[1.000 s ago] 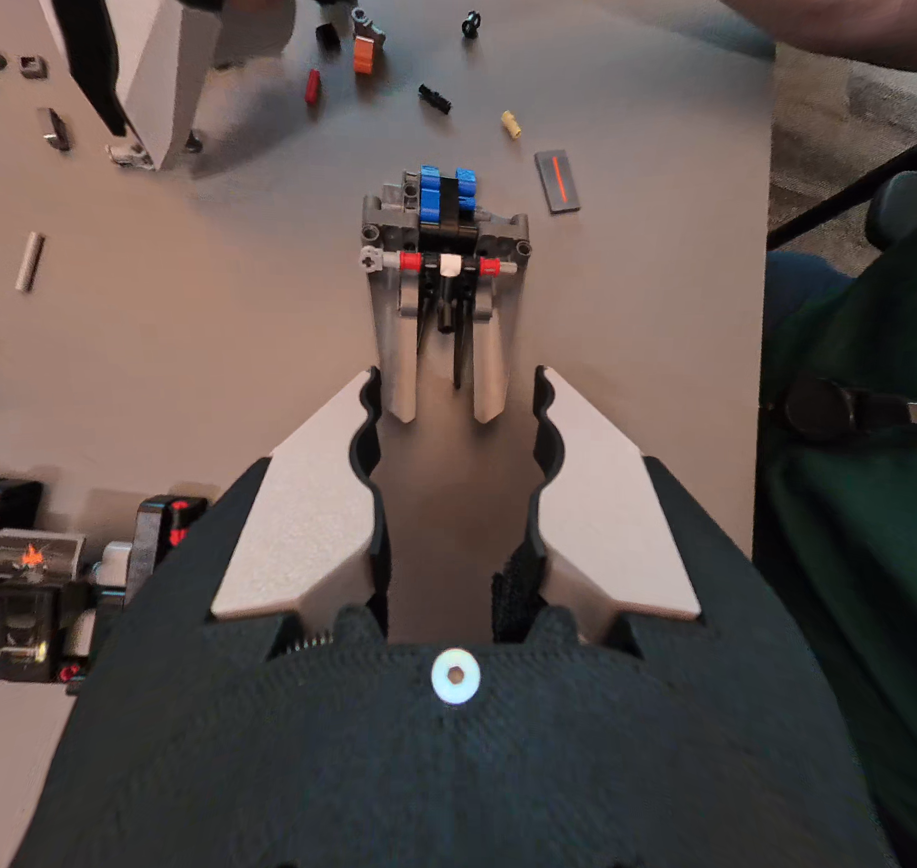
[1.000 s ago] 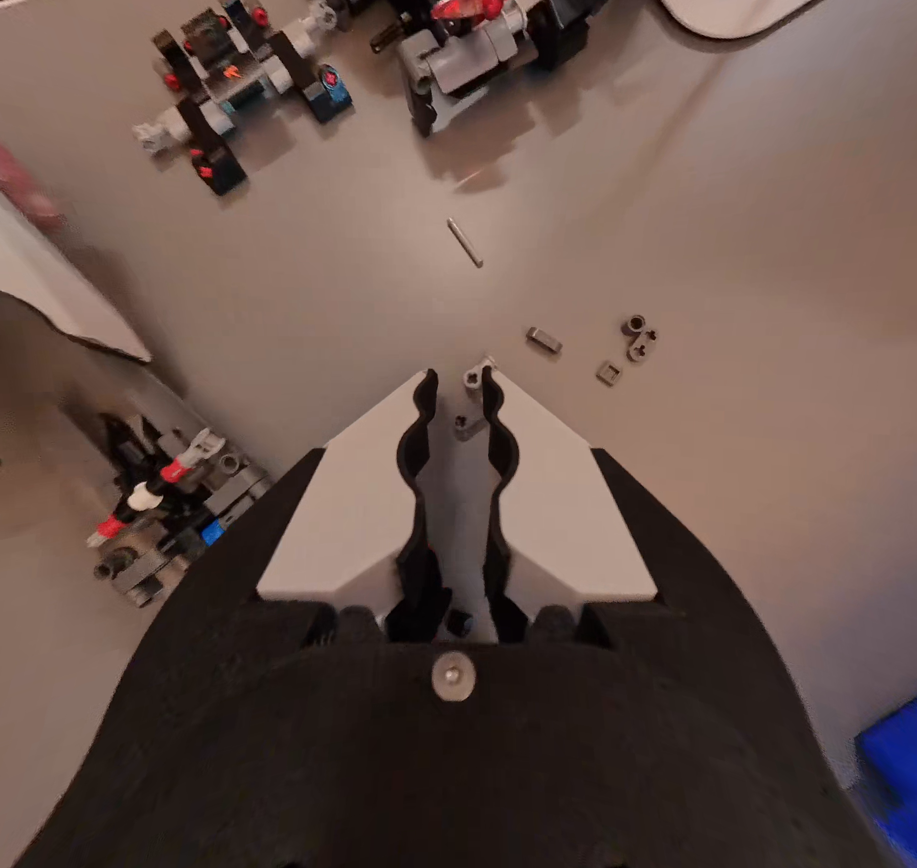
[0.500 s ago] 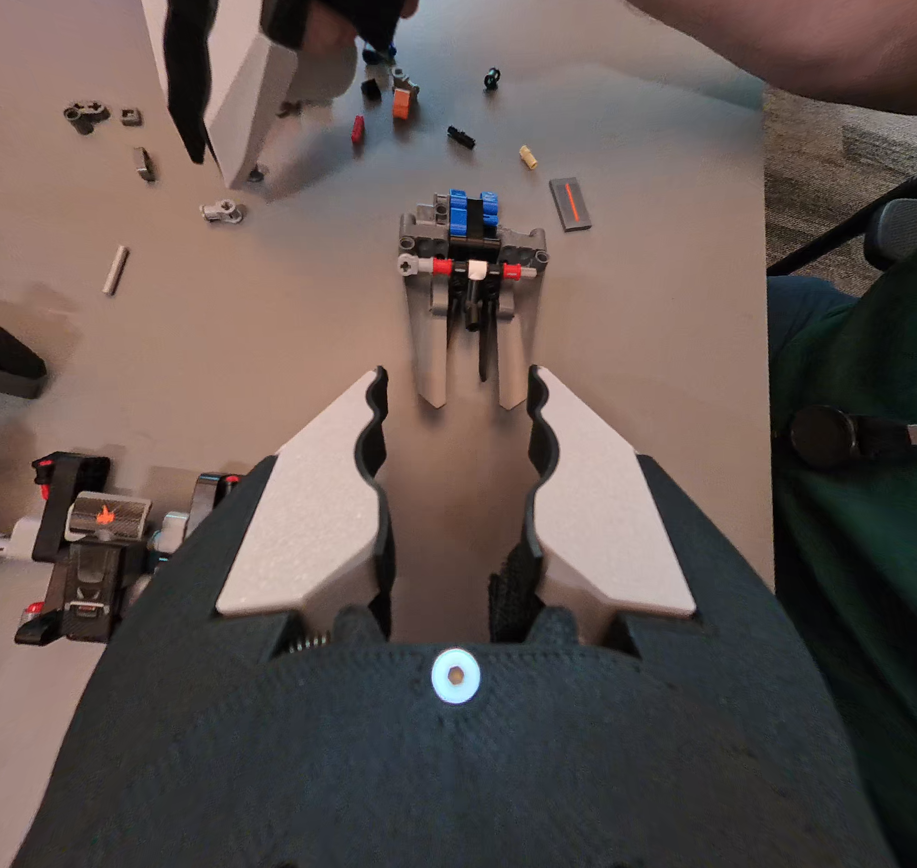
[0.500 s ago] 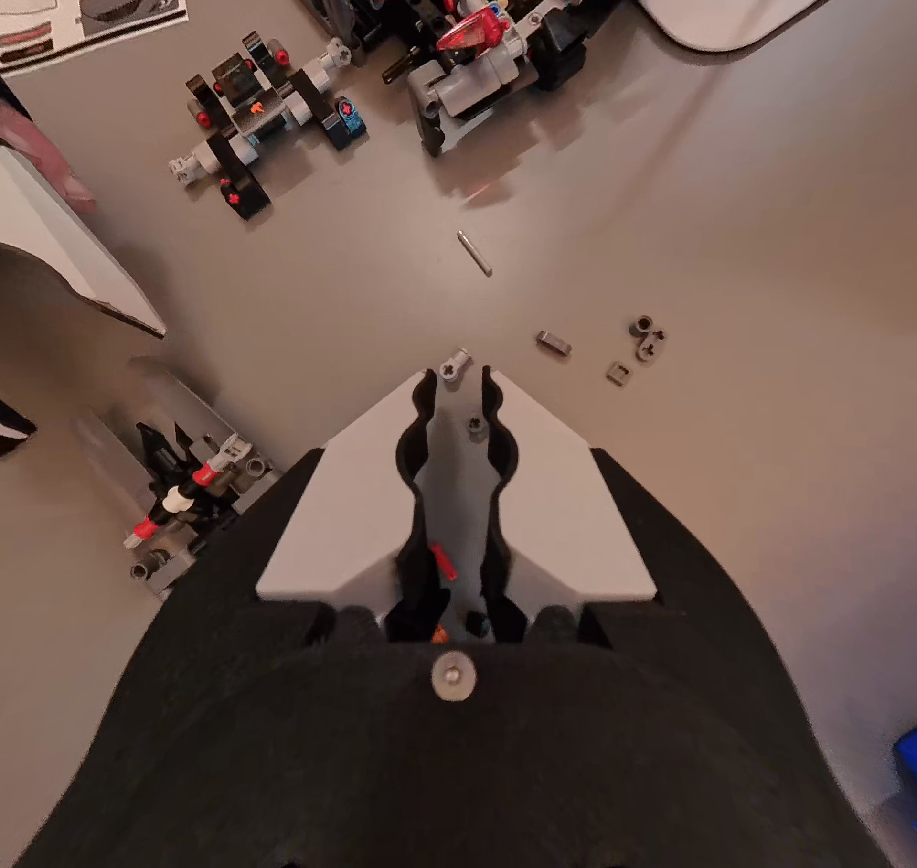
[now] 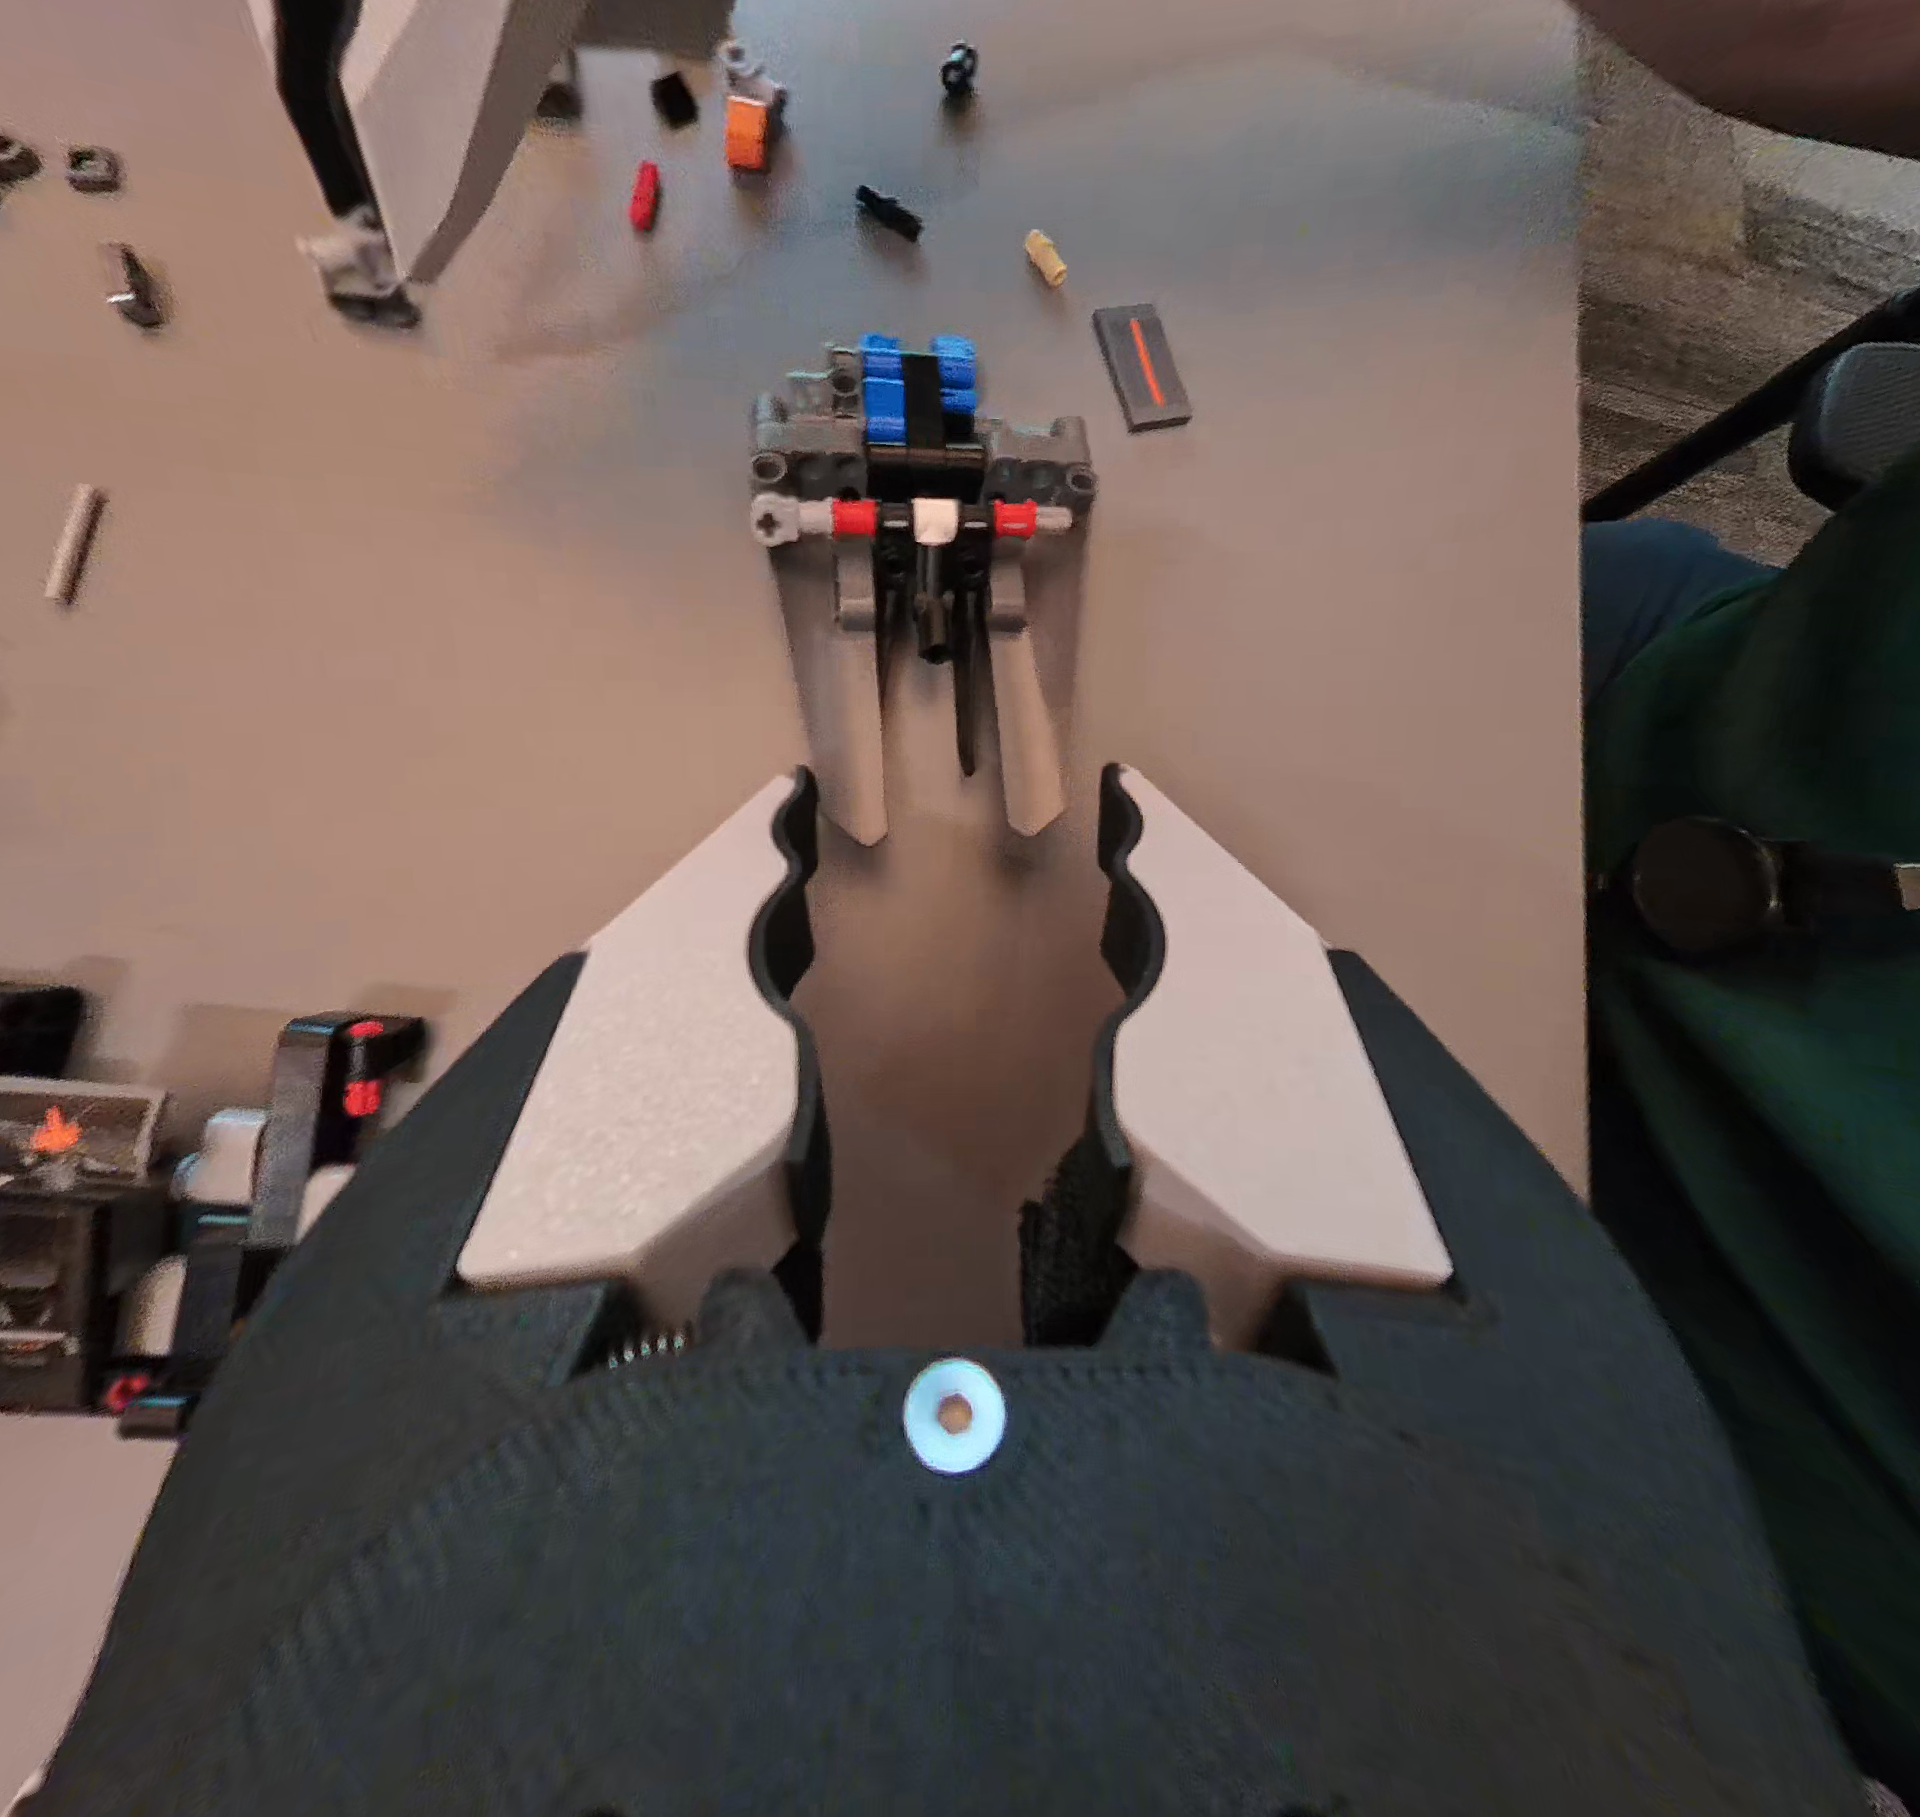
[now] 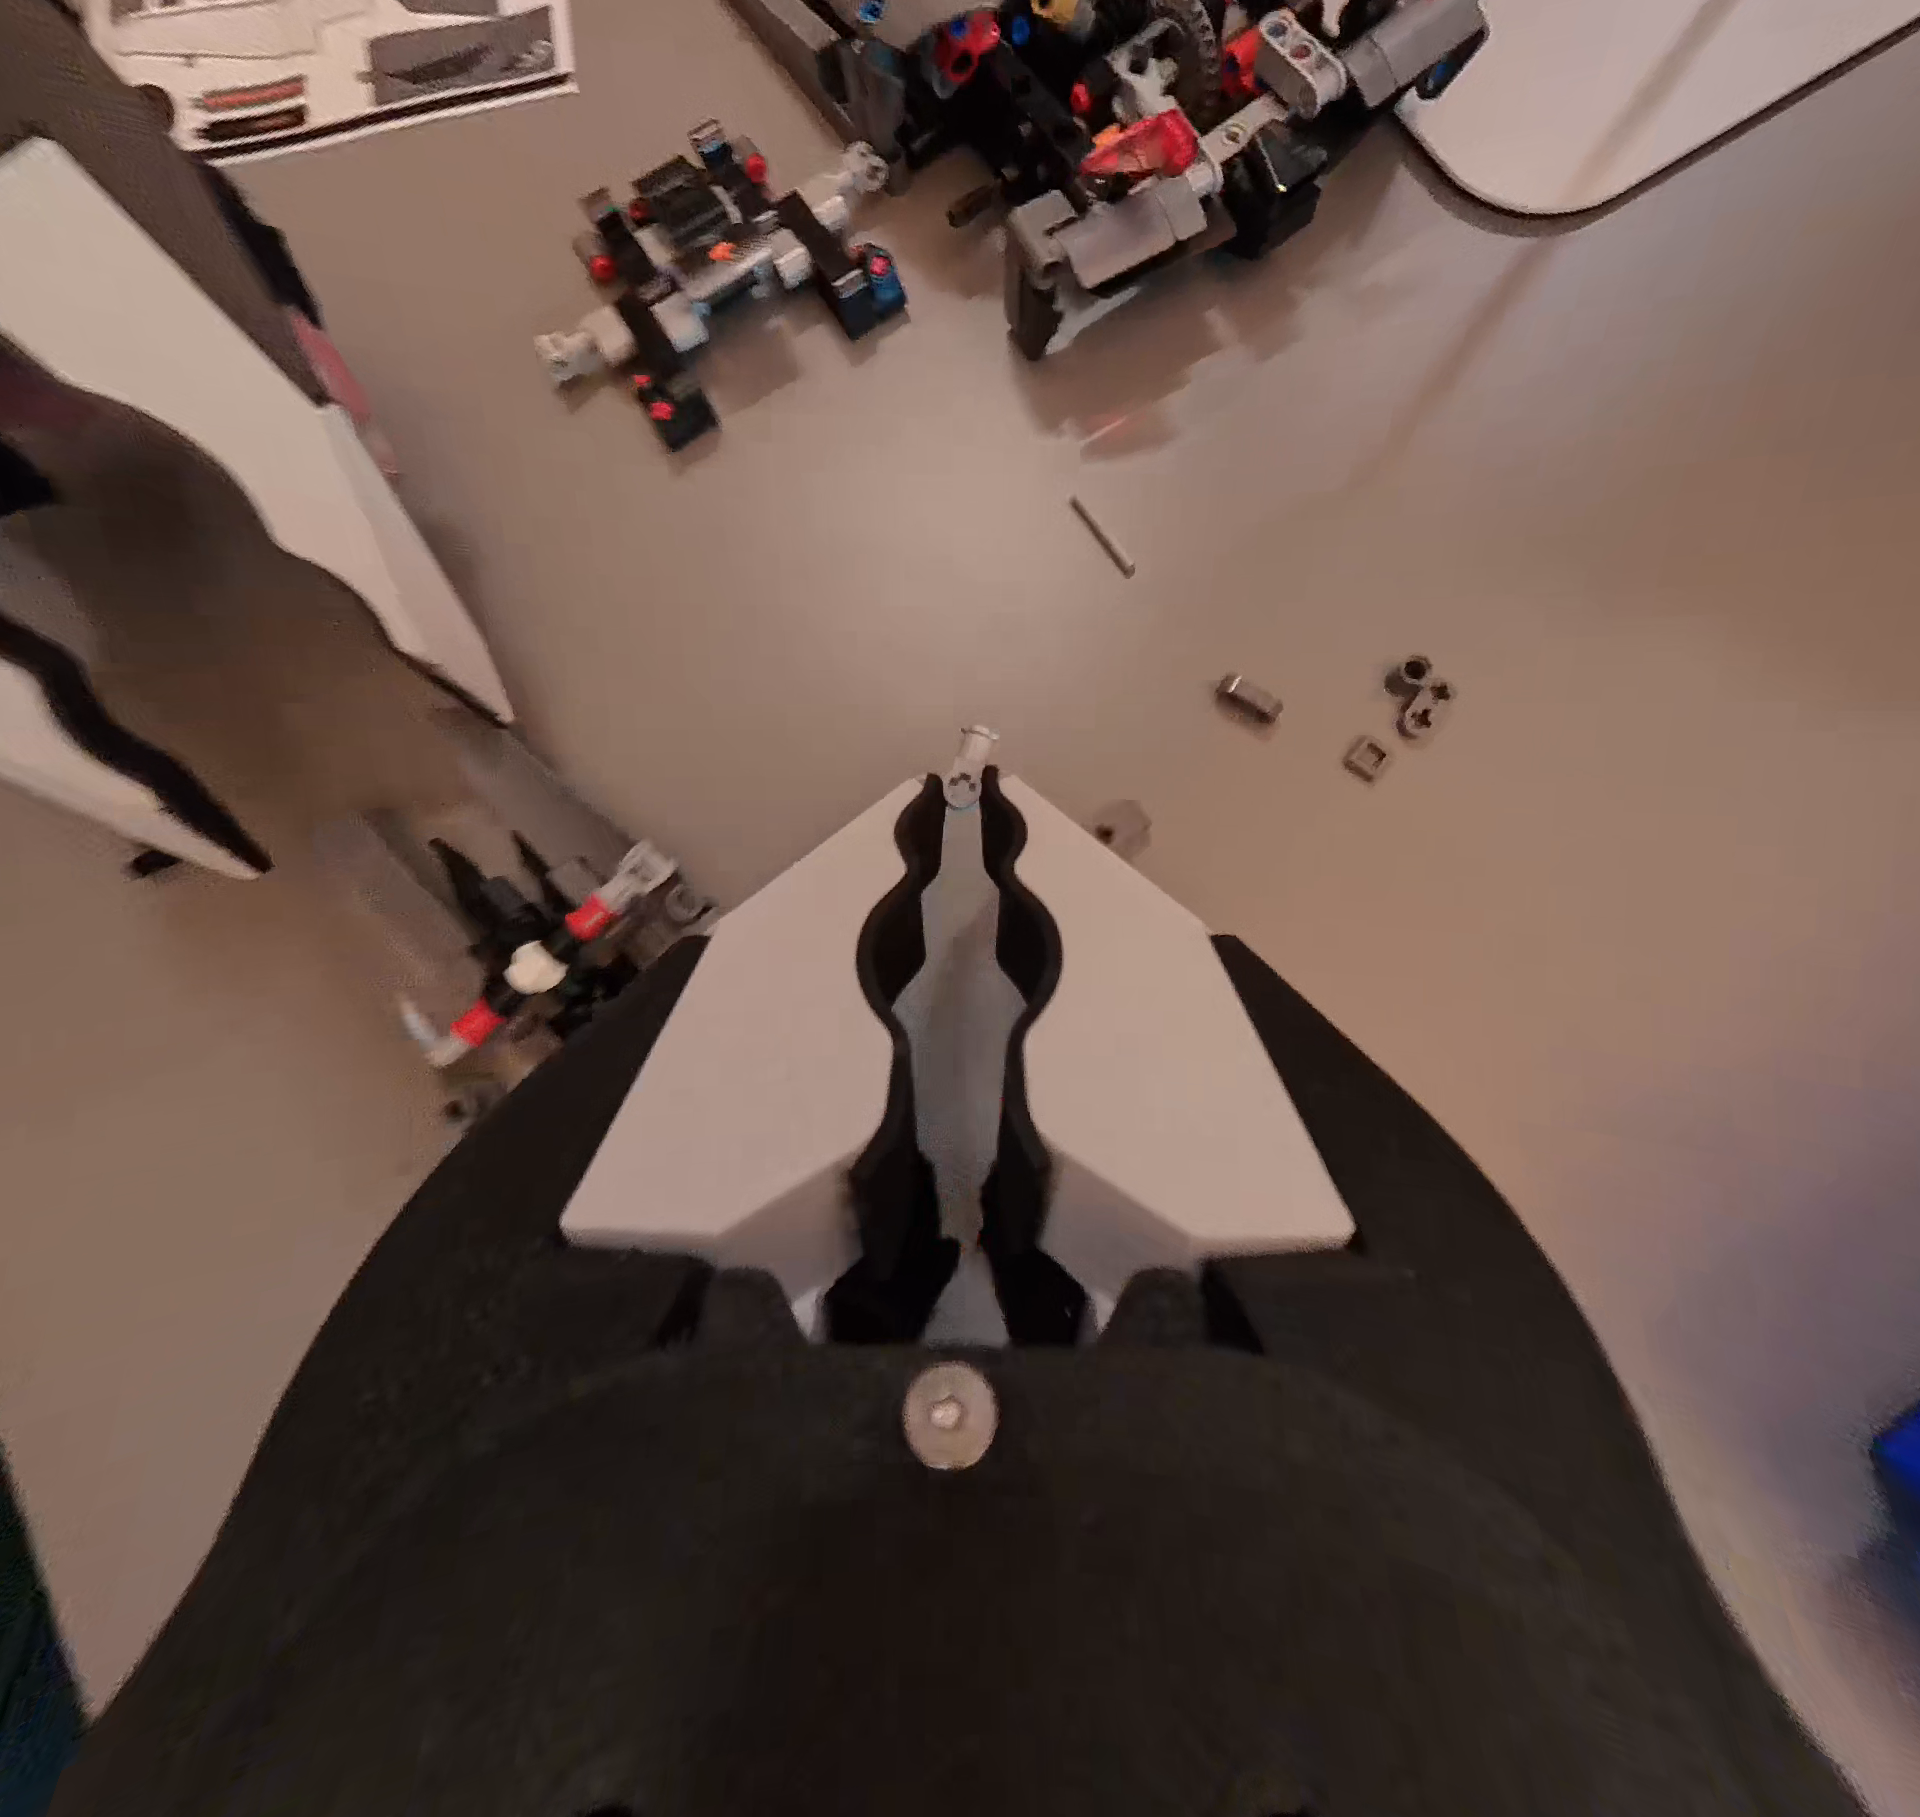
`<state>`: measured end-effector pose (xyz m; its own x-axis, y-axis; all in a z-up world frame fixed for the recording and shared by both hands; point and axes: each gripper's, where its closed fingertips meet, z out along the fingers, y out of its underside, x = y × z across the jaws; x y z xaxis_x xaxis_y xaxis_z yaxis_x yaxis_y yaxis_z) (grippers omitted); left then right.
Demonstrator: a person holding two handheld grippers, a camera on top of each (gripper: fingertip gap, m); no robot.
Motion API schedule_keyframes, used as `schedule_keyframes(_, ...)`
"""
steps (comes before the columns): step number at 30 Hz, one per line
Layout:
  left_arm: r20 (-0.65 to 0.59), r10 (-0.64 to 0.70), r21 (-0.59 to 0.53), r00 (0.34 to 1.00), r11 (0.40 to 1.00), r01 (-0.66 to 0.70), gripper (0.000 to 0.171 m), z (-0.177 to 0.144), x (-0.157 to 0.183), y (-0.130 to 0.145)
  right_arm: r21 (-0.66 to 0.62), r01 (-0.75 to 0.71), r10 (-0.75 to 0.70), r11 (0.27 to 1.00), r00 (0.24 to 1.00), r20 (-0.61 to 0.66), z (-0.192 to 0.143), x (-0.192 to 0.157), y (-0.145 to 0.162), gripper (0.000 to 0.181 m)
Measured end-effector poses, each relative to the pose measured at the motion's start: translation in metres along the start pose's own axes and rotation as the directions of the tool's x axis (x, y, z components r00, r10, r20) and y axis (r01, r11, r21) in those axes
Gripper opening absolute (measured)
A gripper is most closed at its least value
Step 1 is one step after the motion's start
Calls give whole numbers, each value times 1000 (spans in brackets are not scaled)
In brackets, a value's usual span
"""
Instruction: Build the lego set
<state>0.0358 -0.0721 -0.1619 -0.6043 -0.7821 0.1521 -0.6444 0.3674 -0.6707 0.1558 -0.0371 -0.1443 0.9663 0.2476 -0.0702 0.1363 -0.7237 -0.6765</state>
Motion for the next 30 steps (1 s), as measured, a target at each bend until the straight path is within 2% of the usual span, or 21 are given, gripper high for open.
schedule_keyframes(5,-118,0,6,993,1000,1,51,6,35,-1,44,-1,0,999,1000,14,-37,-34,17,5)
schedule_keyframes(8,-65,2,18,998,1000,-1,53,1,26,-1,62,7,-9,998,999,40,-54,-56,34,4)
schedule_keyframes(10,-60,-19,75,998,997,23,48,-5,19,-11,51,21,-23,999,999,47,-60,-69,49,5)
schedule_keyframes(12,-22,34,90,999,995,-32,39,-8,10,-19,45,-1,-2,999,998,59,-63,-80,62,5)
schedule_keyframes(17,34,154,46,988,987,-155,31,4,-11,-31,-11,73,-74,997,996,-58,-60,-96,79,5)
schedule_keyframes(20,12,188,49,982,981,-189,26,13,-12,-38,-77,141,-152,987,977,-148,-53,-99,84,5)
schedule_keyframes(23,15,211,22,977,977,-212,25,19,-14,-35,-84,167,-182,982,960,-214,-48,-103,80,5)
schedule_keyframes(27,-11,199,75,980,977,-197,25,21,-9,-39,-138,210,-240,968,933,-269,-45,-104,82,5)
schedule_keyframes(30,-1,214,66,977,975,-213,24,24,-11,-34,-177,224,-270,958,914,-303,-43,-105,84,5)
